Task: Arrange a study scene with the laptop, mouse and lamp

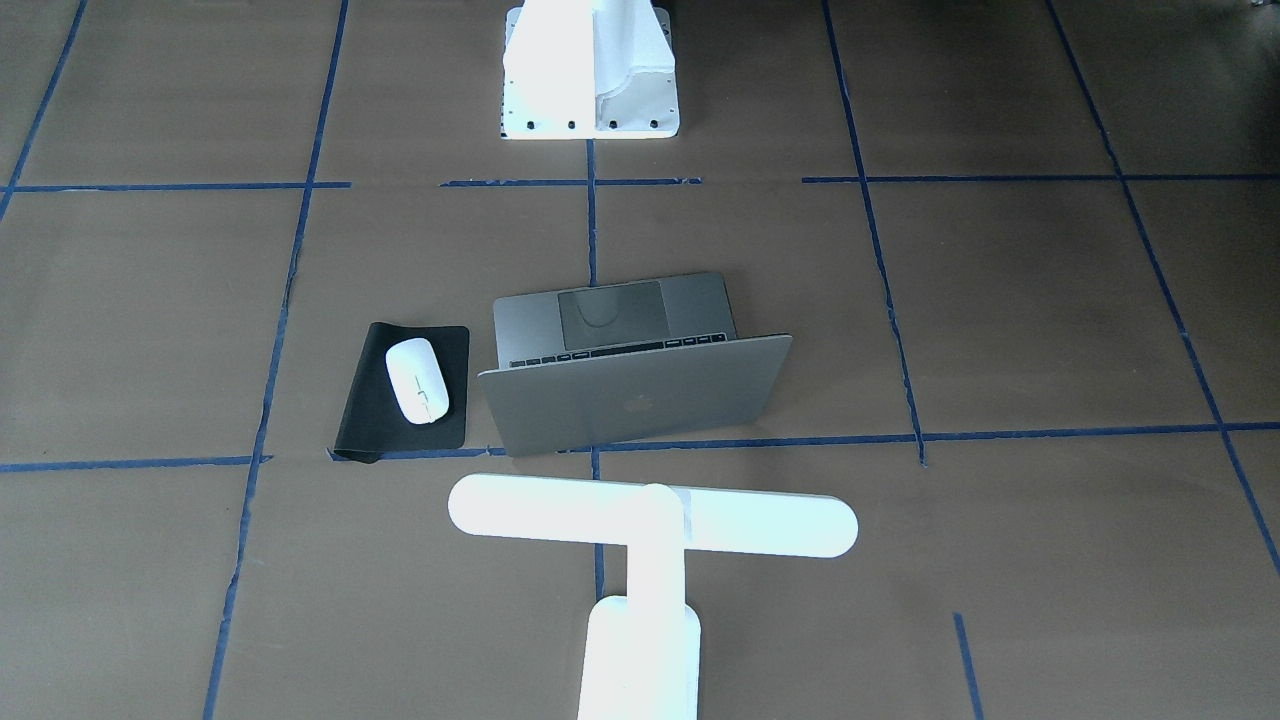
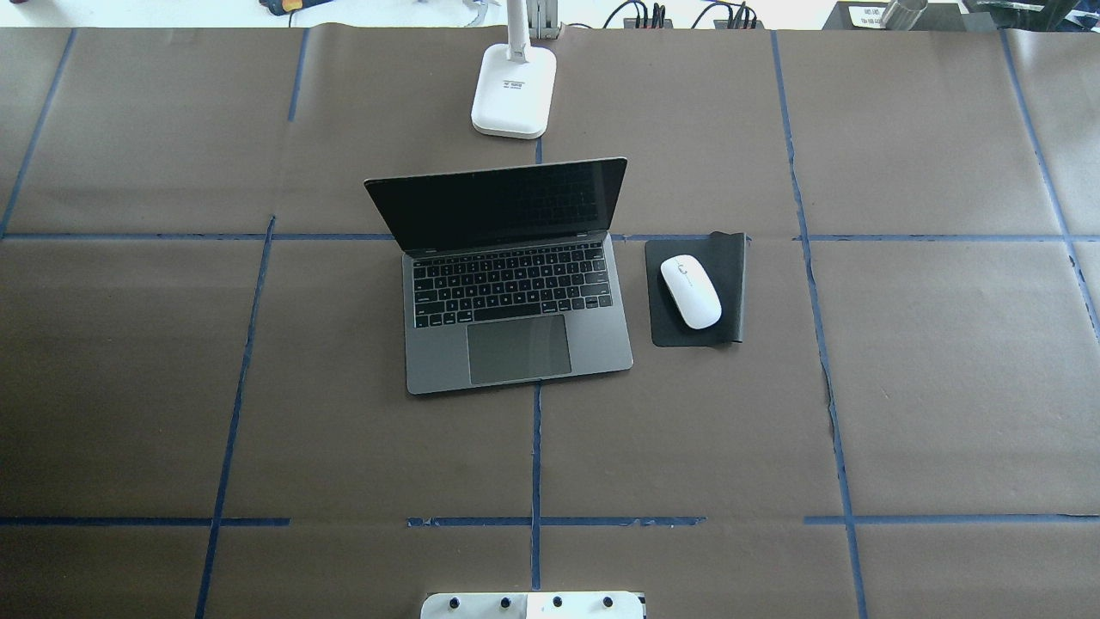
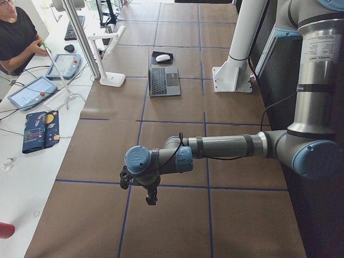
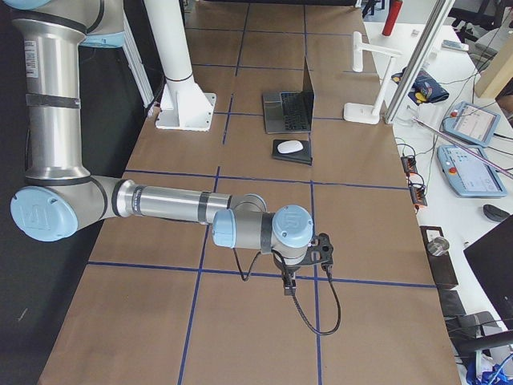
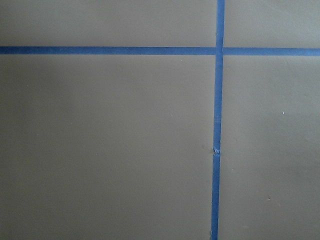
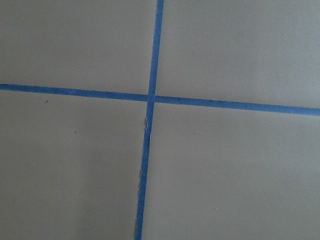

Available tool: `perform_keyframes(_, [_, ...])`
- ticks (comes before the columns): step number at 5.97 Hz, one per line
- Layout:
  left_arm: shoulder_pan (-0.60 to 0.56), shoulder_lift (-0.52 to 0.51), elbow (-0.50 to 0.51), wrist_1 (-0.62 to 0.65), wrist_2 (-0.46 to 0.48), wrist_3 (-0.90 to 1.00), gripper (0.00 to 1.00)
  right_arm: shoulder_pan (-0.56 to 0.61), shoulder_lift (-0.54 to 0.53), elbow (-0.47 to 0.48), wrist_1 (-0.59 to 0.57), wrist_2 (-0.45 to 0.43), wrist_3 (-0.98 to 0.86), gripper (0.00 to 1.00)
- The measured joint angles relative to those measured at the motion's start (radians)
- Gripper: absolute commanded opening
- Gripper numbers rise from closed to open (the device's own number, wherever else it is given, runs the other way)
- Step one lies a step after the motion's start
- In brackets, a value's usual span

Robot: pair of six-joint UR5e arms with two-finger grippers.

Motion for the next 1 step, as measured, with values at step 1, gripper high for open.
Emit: perform_keyframes(1, [0.000,-0.001,0.000,0.000,0.000,0.000,1.00,0.000,0.000,0.000,0.000,0.000,0.000,1.00])
